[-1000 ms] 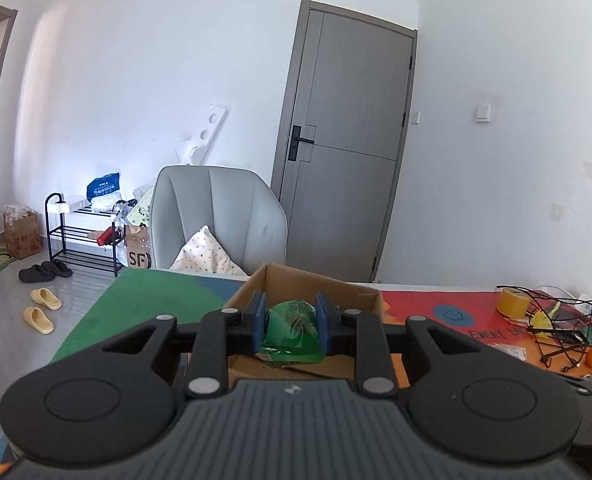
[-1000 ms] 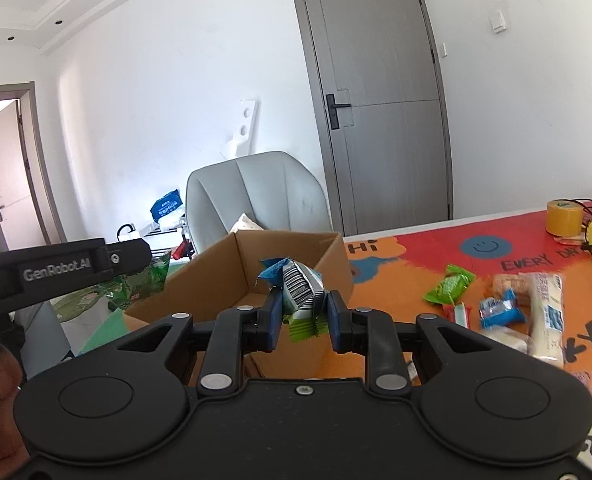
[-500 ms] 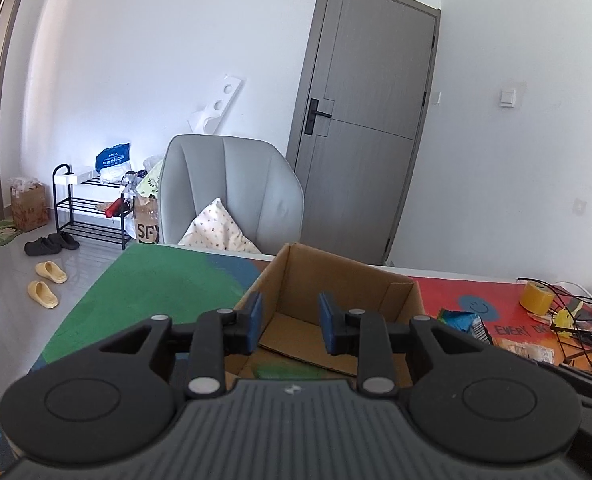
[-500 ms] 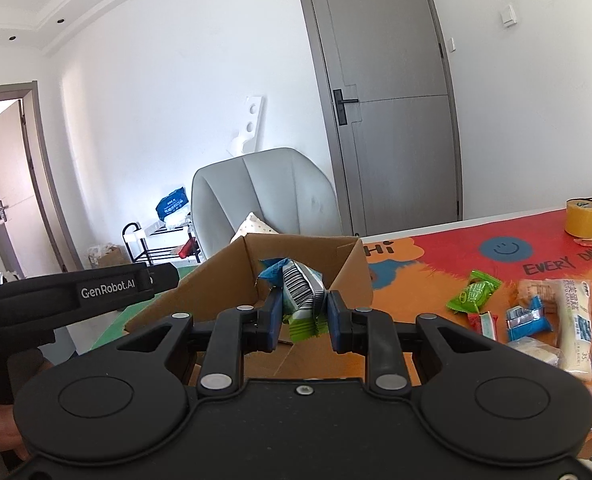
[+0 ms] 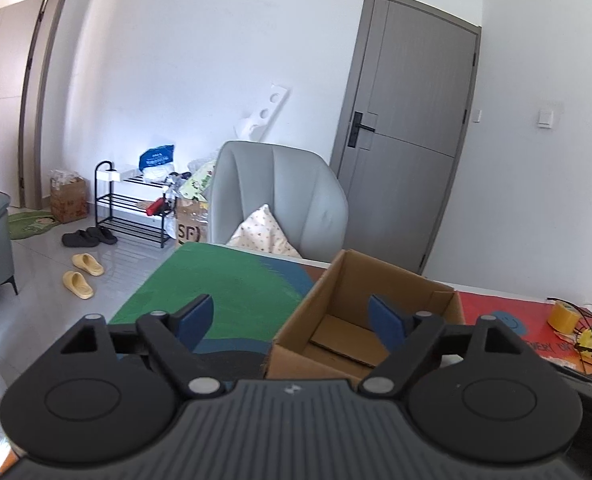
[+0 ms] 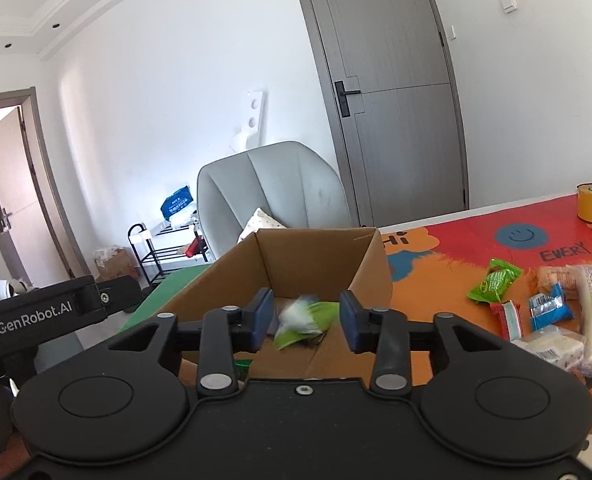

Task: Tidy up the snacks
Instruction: 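Carry both packets over the cardboard box and open both grippers to drop them, then move both grippers back toward the snack pile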

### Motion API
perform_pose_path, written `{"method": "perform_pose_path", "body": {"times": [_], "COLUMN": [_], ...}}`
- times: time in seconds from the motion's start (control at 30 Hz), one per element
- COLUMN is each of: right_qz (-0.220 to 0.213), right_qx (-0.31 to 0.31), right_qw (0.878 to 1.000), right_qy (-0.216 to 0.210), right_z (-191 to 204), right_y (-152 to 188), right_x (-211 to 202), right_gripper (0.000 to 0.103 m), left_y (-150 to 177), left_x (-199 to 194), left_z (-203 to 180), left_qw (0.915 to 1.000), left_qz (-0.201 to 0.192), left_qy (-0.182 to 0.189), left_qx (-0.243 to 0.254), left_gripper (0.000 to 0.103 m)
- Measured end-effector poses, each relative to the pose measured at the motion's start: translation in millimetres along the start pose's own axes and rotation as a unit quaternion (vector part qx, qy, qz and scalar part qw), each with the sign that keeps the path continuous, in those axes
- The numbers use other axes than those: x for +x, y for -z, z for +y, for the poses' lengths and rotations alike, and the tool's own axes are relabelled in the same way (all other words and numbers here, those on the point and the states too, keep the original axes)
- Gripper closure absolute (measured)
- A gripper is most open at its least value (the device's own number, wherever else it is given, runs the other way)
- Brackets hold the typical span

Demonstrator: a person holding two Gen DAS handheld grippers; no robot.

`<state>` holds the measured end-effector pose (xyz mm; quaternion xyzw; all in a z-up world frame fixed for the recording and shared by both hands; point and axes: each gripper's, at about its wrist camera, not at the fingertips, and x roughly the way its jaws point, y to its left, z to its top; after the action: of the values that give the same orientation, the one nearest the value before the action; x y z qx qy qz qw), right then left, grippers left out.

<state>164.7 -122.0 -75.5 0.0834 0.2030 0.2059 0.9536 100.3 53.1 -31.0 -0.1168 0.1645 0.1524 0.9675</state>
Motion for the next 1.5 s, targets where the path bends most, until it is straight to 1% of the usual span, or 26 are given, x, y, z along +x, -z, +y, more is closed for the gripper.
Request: {"method": "perform_pose_path", "body": {"times": [0.03,0.13,0.2,0.27,0.37,0.43,0.5,0.57,0.63,0.7,0.8,0.9,1.03,1.17,1.23,1.3,1.4,1.5], "right_qz": [0.001,0.001,0.003,0.003,-0.003,-0.001,-0.002,-0.003,-0.003,0.001,0.0,0.0,-0.002,-0.005,-0.007,-0.006,-0.003,-0.001], "right_qx": [0.003,0.019,0.024,0.024,0.024,0.028,0.03,0.03,0.037,0.043,0.044,0.046,0.051,0.06,0.059,0.055,0.061,0.071], "right_qw": [1.0,1.0,1.0,0.999,0.999,0.999,0.998,0.998,0.997,0.997,0.996,0.995,0.994,0.992,0.991,0.99,0.989,0.987], "right_qy": [0.003,0.015,0.018,0.022,0.033,0.044,0.054,0.062,0.066,0.068,0.08,0.089,0.101,0.113,0.118,0.128,0.138,0.143], "right_z": [-1.9,-9.7,-14.1,-16.9,-23.5,-28.5,-34.9,-40.7,-47.8,-54.6,-63.6,-72.8,-85.6,-98.7,-104.1,-109.1,-117.5,-126.3], "right_y": [1.3,4.9,6.8,7.5,8.5,9.5,11.8,14.4,16.7,18.9,22.4,25.5,27.4,29.5,31.8,33.2,36.1,38.5], "right_x": [-1.6,-7.4,-10.9,-15.4,-25.0,-30.2,-36.4,-42.7,-47.3,-51.2,-59.3,-66.1,-73.9,-79.2,-80.7,-82.1,-84.0,-89.3], "right_gripper": [0.058,0.054,0.053,0.05,0.042,0.03,0.027,0.02,0.013,0.009,0.004,0.003,0.001,0.0,0.0,0.0,0.0,0.0], "left_y": [-0.2,2.1,4.2,7.3,12.3,14.7,16.9,18.9,20.2,20.7,23.7,27.2,35.5,46.2,53.8,58.4,63.0,68.2], "left_x": [0.3,2.2,4.1,2.9,-0.8,-3.9,-6.3,-8.5,-9.5,-10.6,-13.0,-13.1,-16.9,-21.5,-23.0,-22.9,-22.7,-25.6], "left_z": [-0.3,-0.1,-1.6,-3.7,-7.8,-9.3,-11.1,-14.0,-16.7,-19.2,-22.5,-31.4,-47.8,-65.5,-76.2,-87.5,-97.8,-107.8], "left_qw": [1.0,0.9997,0.9996,0.9996,0.9997,0.9997,0.9996,0.9997,0.9998,0.9999,0.9999,0.9996,0.9982,0.9958,0.993,0.9911,0.989,0.9879], "left_qz": [0.001,0.008,0.01,0.011,0.009,0.003,0.003,0.0,0.0,0.004,0.01,0.018,0.026,0.031,0.03,0.034,0.042,0.046], "left_qy": [-0.005,-0.021,-0.025,-0.026,-0.023,-0.024,-0.025,-0.025,-0.021,-0.015,0.005,0.02,0.049,0.075,0.097,0.107,0.121,0.127], "left_qx": [0.002,-0.003,-0.005,-0.004,-0.004,-0.007,-0.008,-0.004,0.003,0.002,-0.005,0.001,0.022,0.043,0.059,0.072,0.073,0.076], "left_gripper": [0.016,0.013,0.013,0.013,0.013,0.013,0.012,0.012,0.01,0.01,0.01,0.01,0.01,0.01,0.009,0.009,0.009,0.009]}}
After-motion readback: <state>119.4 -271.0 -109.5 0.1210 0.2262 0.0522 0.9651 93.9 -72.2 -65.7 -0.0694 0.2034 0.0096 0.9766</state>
